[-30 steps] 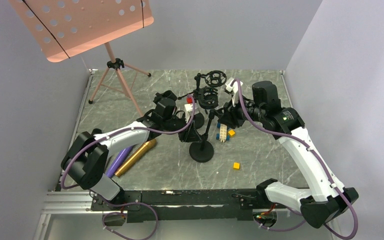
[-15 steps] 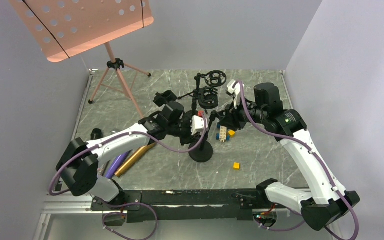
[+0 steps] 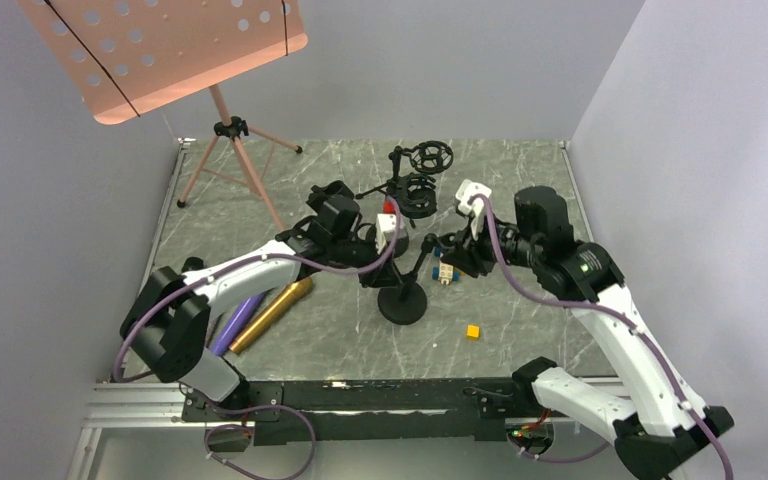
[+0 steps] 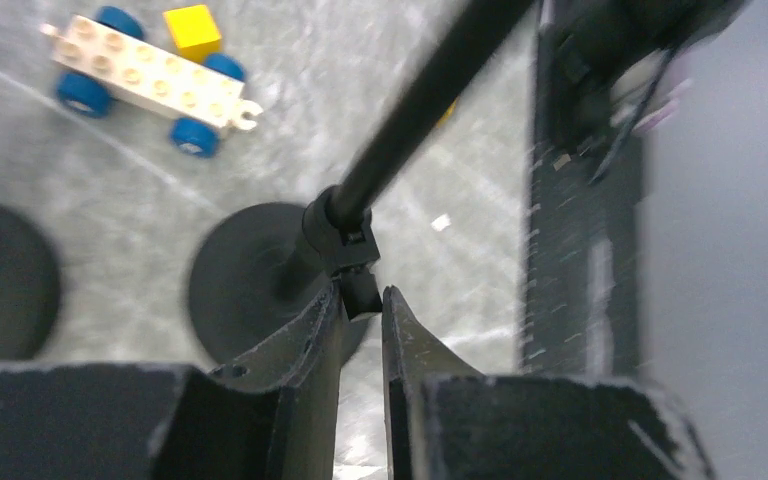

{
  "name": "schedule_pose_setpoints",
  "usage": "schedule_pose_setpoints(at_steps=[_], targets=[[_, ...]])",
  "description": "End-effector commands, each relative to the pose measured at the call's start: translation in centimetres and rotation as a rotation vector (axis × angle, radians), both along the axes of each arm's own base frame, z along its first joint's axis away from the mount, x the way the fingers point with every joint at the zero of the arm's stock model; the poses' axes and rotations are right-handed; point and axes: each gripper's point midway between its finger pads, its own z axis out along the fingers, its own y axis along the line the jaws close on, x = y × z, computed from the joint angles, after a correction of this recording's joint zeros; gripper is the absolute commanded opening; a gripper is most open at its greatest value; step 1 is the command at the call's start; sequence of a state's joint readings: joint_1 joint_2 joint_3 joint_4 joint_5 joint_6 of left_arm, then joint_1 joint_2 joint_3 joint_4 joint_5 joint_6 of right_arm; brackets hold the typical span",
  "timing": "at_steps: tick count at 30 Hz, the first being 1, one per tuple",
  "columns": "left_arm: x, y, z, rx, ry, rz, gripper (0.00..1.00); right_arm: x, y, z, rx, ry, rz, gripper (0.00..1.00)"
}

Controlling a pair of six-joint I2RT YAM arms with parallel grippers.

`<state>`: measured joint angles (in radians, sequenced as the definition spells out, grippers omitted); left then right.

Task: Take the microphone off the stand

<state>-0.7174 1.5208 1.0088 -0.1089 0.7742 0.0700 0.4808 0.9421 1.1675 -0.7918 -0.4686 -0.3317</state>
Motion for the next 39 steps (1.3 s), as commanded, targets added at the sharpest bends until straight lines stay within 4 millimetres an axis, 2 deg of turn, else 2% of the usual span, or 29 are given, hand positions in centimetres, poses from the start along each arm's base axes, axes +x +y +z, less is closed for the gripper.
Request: schedule_pose_setpoints(at_steps=[1, 5, 7, 8, 10, 12, 13, 17, 20, 22, 24, 27, 29, 33, 39], targets=[[-2.3, -1.1, 4.5, -0.252, 0.365, -0.061, 0.00, -3.0, 0.0, 0.1, -0.040, -0.139, 0.147, 0.07], [-4.0, -1.0, 3.9, -0.260, 0.522, -0.101, 0.00, -4.8, -0.1, -0.4, -0.059, -0.189, 0.245, 0.06], [-4.4, -1.3, 3.5, -0.252, 0.524, -0.116, 0.00, -5.3, -0.1, -0.6, -0.061, -0.198, 0.271, 0.07], [-4.4, -1.5, 3.6, -0.248, 0.494, -0.119, 0.08, -5.4, -0.1, -0.6, -0.060, -0.196, 0.270, 0.07], [-4.0, -1.9, 4.4, -0.249, 0.393, -0.111, 0.41, -5.1, -0.1, -0.4, -0.056, -0.184, 0.252, 0.06], [-2.8, -1.9, 4.9, -0.204, 0.281, -0.063, 0.55, -4.7, 0.1, -0.2, -0.050, -0.170, 0.230, 0.07], [-1.9, -1.8, 4.9, -0.164, 0.209, -0.028, 0.58, -4.5, 0.2, -0.2, -0.048, -0.158, 0.221, 0.07], [1.6, 0.8, 3.3, 0.102, -0.132, 0.095, 0.63, -3.6, 0.7, 0.2, -0.013, -0.123, 0.171, 0.07], [3.4, 2.3, 4.2, 0.161, -0.507, 0.103, 0.64, -2.9, 1.1, 0.3, 0.010, -0.093, 0.130, 0.07], [3.8, 2.7, 4.6, 0.152, -0.757, 0.055, 0.65, -2.0, 1.1, 0.5, 0.023, -0.084, 0.081, 0.07], [3.5, 2.8, 4.3, 0.155, -0.915, 0.009, 0.66, -0.8, 1.0, 0.6, 0.037, -0.060, 0.015, 0.05], [3.0, 2.7, 3.2, 0.159, -1.037, -0.047, 0.66, 0.2, 1.3, 0.7, 0.052, 0.019, -0.043, 0.03], [2.8, 2.6, 3.2, 0.137, -1.109, -0.066, 0.67, 0.4, 1.9, 0.8, 0.057, 0.079, -0.038, 0.02], [2.8, 1.9, 4.6, 0.071, -1.298, -0.103, 0.66, 0.6, 2.4, 0.6, 0.062, 0.139, -0.035, 0.02], [1.9, 0.8, 5.4, 0.002, -1.501, -0.195, 0.63, 0.6, 2.6, 0.5, 0.085, 0.185, -0.051, 0.02]])
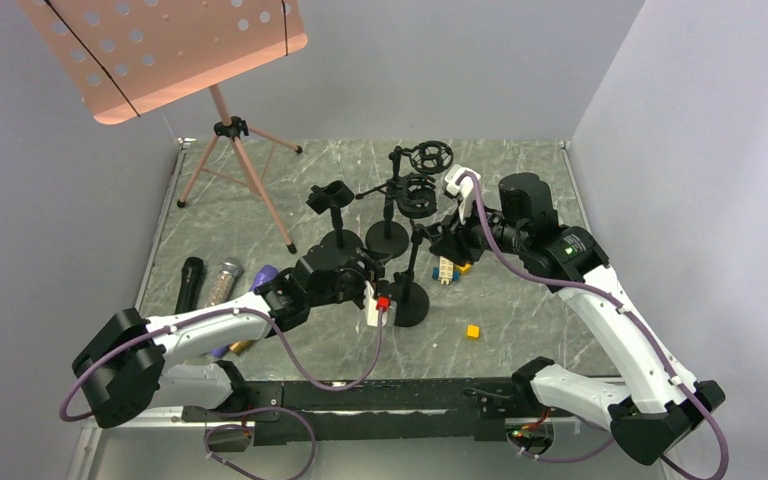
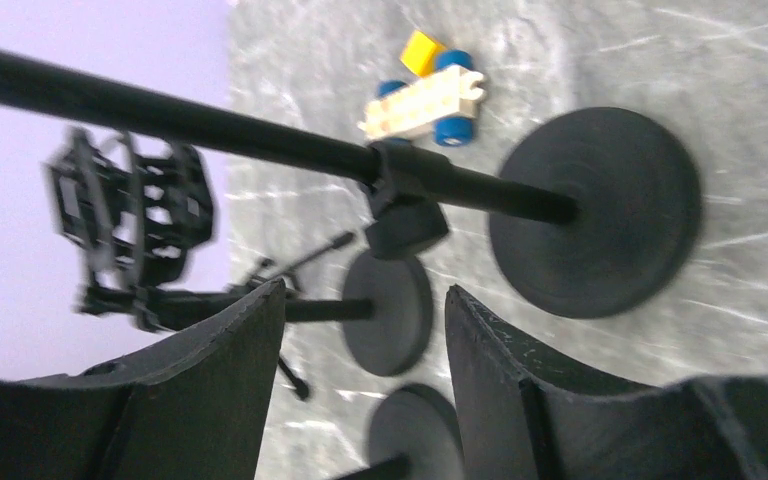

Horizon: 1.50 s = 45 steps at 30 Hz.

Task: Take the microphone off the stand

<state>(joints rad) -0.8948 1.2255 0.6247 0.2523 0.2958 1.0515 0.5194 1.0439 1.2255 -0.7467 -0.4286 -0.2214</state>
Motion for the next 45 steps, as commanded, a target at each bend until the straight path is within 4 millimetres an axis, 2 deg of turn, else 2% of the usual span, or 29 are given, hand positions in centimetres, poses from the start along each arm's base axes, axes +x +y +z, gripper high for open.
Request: schedule_pose_setpoints(at_steps=[1, 11, 19, 23, 25, 29, 34, 39, 45], targets=[[-0.3, -2.1, 4.4, -0.090, -0.276, -0.128, 0.63, -1.1, 0.7, 0.2, 0.061, 0.119, -0.007, 0.02], [-1.3, -3.2, 1.8, 0.002, -0.328, -0.240, 0.56, -1.4, 1.2, 0.3, 0.112, 0.189, 0.006, 0.01], [-1.5, -4.0, 1.3, 0.014, -0.343, -0.240, 0.51, -1.6, 1.5, 0.0, 0.127, 0.213, 0.016, 0.01], [-0.8, -4.0, 0.9, 0.018, -0.307, -0.156, 0.44, -1.6, 1.6, 0.2, 0.136, 0.216, 0.017, 0.01], [-0.5, -4.0, 0.5, 0.039, -0.267, -0.113, 0.35, -1.7, 1.7, 0.2, 0.140, 0.218, 0.020, 0.01], [-0.3, -3.4, 0.0, 0.045, -0.169, -0.040, 0.26, -2.3, 1.3, -0.3, 0.130, 0.218, 0.026, 0.00], [-0.6, -2.6, 0.9, -0.025, 0.047, 0.064, 0.15, -2.9, 0.3, -0.2, 0.094, 0.158, 0.035, 0.00], [-3.2, -2.1, 1.5, -0.129, 0.422, 0.071, 0.01, -3.3, -0.5, -0.3, 0.062, 0.122, 0.035, 0.00], [-6.2, -1.7, 1.3, -0.207, 0.856, 0.029, 0.00, -3.2, -0.7, -0.4, 0.052, 0.107, 0.029, 0.00]])
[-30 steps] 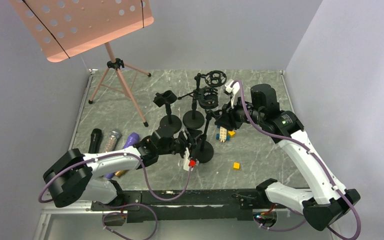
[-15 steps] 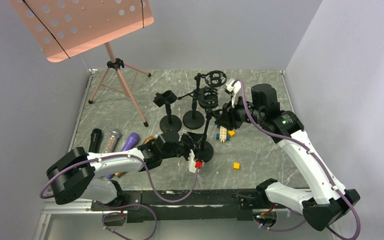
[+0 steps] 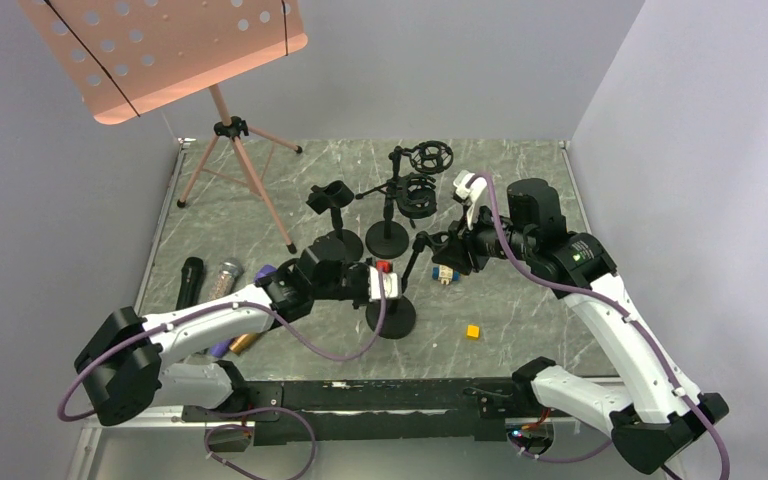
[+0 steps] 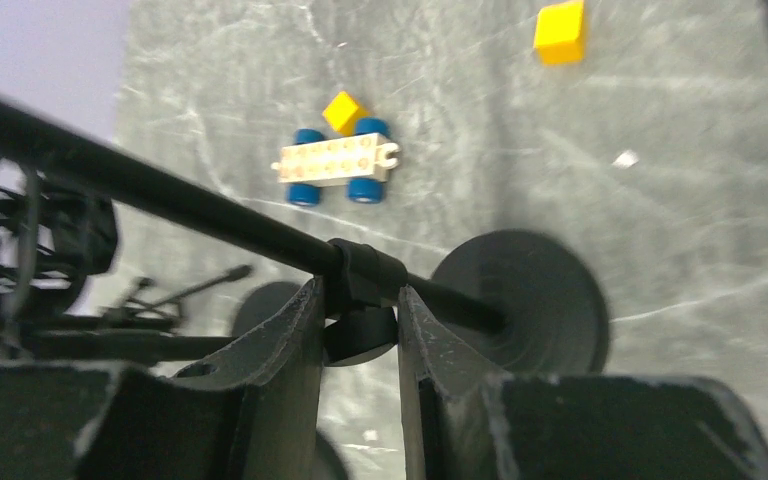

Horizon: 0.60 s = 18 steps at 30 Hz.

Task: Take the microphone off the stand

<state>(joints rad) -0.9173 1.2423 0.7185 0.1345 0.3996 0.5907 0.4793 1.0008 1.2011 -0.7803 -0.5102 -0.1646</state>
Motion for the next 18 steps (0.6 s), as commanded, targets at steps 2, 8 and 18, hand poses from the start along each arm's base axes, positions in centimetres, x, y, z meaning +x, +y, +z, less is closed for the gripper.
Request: schedule_pose_setpoints(at_steps=[2, 8, 18], targets=[[-3.4, 0.3, 1.0, -0.103, 0.480, -0.029, 0.00, -1.4, -0.2, -0.2, -0.002, 0.022, 0.029, 0.00], [-3.5, 0.4, 1.0, -0.153, 0.723, -0.026, 0.08, -1.2, -0.1, 0.0, 0.001, 0.002, 0.031, 0.00], [0.2, 1.9, 3.0, -0.124, 0.352, 0.008, 0.55, -1.0, -0.2, 0.0, -0.006, -0.002, 0.025, 0.00]])
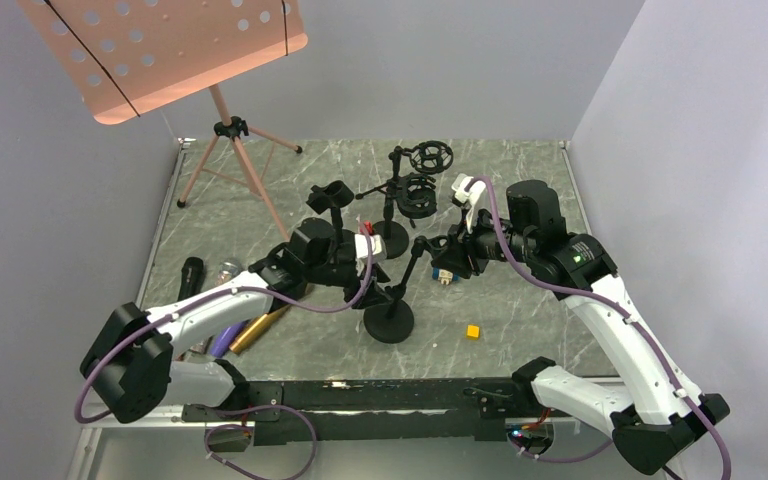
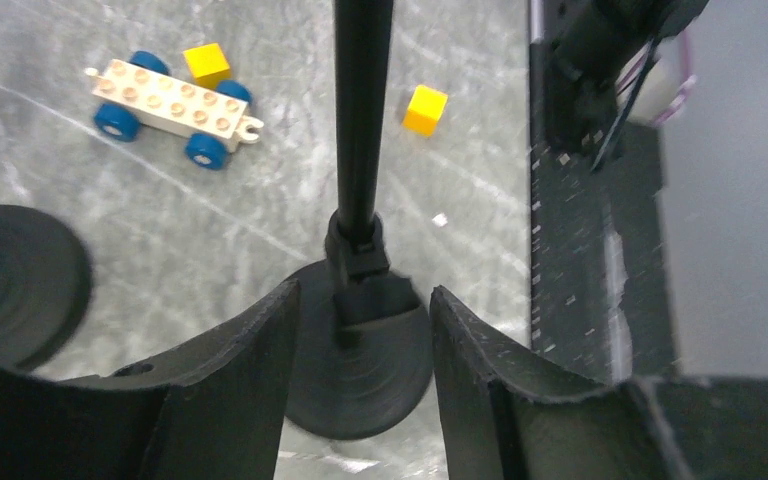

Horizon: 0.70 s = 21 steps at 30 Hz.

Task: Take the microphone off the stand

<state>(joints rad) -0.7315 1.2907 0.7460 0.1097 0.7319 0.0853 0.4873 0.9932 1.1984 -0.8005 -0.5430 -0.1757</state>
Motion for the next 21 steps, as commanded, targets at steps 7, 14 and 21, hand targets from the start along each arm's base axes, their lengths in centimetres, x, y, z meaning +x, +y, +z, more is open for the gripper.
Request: schedule_pose_setpoints(at_steps=[7, 14, 21], targets=[[1.7, 0.5, 3.0, 0.080, -0.781, -0.095, 0.57, 0.3, -0.1, -0.1, -0.003, -0.004, -0.012, 0.00], [1.8, -0.6, 2.2, 0.132, -0.908, -0.081, 0.50, 0.6, 0.1, -0.1, -0.006, -0.002, -0.004, 0.00], [2.3, -0.1, 1.3, 0.190, -0.978, -0.091, 0.45, 0.5, 0.0, -0.1, -0.011, 0.000, -0.005, 0.00]])
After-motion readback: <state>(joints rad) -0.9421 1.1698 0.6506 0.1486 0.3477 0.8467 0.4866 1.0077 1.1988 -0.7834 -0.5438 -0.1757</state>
